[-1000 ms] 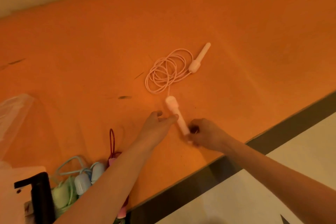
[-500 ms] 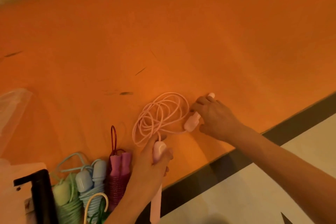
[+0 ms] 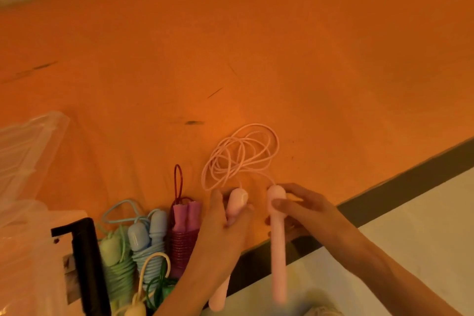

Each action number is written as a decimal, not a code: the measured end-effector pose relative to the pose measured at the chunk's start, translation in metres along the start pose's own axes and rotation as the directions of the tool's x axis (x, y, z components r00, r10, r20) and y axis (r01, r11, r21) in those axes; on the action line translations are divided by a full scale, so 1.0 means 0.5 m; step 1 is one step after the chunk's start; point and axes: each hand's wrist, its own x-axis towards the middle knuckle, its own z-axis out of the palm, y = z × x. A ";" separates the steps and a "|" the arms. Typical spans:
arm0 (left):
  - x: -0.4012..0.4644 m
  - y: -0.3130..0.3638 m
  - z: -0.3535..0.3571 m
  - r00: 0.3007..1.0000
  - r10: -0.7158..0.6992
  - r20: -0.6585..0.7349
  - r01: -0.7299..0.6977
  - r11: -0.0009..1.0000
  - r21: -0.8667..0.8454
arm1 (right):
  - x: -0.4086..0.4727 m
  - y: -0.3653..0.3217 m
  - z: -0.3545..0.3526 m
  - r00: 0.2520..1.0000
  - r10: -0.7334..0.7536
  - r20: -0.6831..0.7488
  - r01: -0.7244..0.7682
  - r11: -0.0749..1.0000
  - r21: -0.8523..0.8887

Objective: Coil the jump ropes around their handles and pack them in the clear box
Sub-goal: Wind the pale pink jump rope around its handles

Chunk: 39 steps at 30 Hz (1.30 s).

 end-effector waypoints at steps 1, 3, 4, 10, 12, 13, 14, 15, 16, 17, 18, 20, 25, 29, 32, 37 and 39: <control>-0.009 0.007 0.002 1.000 0.018 0.022 -0.018 0.999 -0.027 | -0.015 0.000 0.011 0.999 0.023 0.044 -0.024 0.999 0.042; -0.029 0.021 0.003 0.996 0.054 0.067 -0.049 0.996 -0.071 | -0.033 0.005 0.027 0.996 0.021 0.087 -0.027 0.997 0.066; -0.038 0.025 0.003 0.994 0.070 0.080 -0.064 0.995 -0.082 | -0.039 0.008 0.031 0.996 0.009 0.092 -0.017 0.996 0.089; -0.086 0.034 -0.018 0.979 0.161 0.127 -0.157 0.987 -0.039 | -0.058 0.020 0.042 0.989 -0.058 0.133 0.016 0.954 0.300; -0.106 0.039 -0.030 0.973 0.161 0.168 -0.160 0.987 -0.018 | -0.067 0.022 0.051 0.984 -0.076 0.161 0.016 0.938 0.345; -0.115 0.039 -0.035 0.969 0.163 0.185 -0.166 0.986 0.003 | -0.073 0.023 0.056 0.981 -0.074 0.180 0.001 0.927 0.375; -0.124 0.037 -0.041 0.965 0.168 0.202 -0.179 0.983 0.039 | -0.079 0.024 0.062 0.978 -0.069 0.195 -0.017 0.912 0.410; -0.132 0.034 -0.047 0.959 0.171 0.224 -0.193 0.978 0.082 | -0.087 0.026 0.069 0.977 -0.065 0.202 -0.032 0.897 0.440; -0.138 0.030 -0.053 0.956 0.166 0.243 -0.198 0.973 0.115 | -0.094 0.028 0.076 0.977 -0.065 0.204 -0.037 0.887 0.460; -0.146 0.028 -0.058 0.952 0.167 0.257 -0.204 0.971 0.127 | -0.103 0.030 0.084 0.976 -0.070 0.205 -0.035 0.881 0.471; -0.155 0.026 -0.063 0.946 0.174 0.273 -0.212 0.970 0.118 | -0.111 0.032 0.091 0.975 -0.080 0.207 -0.029 0.879 0.476; -0.179 0.032 -0.067 0.927 0.213 0.309 -0.244 0.968 0.066 | -0.133 0.036 0.106 0.973 -0.101 0.206 -0.012 0.874 0.485; -0.259 0.065 -0.077 0.920 0.145 0.363 -0.163 0.987 0.018 | -0.199 0.031 0.136 0.973 -0.150 0.174 0.061 0.898 0.436; -0.325 0.115 -0.094 0.937 0.078 0.342 -0.143 0.975 0.171 | -0.270 0.000 0.152 0.972 -0.191 0.137 0.118 0.900 0.419; -0.368 0.167 -0.119 0.945 0.083 0.317 -0.153 0.967 0.203 | -0.335 -0.043 0.154 0.961 -0.260 0.089 0.209 0.900 0.382; -0.442 0.261 -0.158 0.929 0.080 0.362 -0.170 0.959 0.226 | -0.434 -0.138 0.138 0.918 -0.358 0.171 0.166 0.739 0.653; -0.480 0.301 -0.176 0.912 0.090 0.401 -0.209 0.941 0.264 | -0.478 -0.175 0.127 0.894 -0.411 0.176 0.153 0.650 0.744</control>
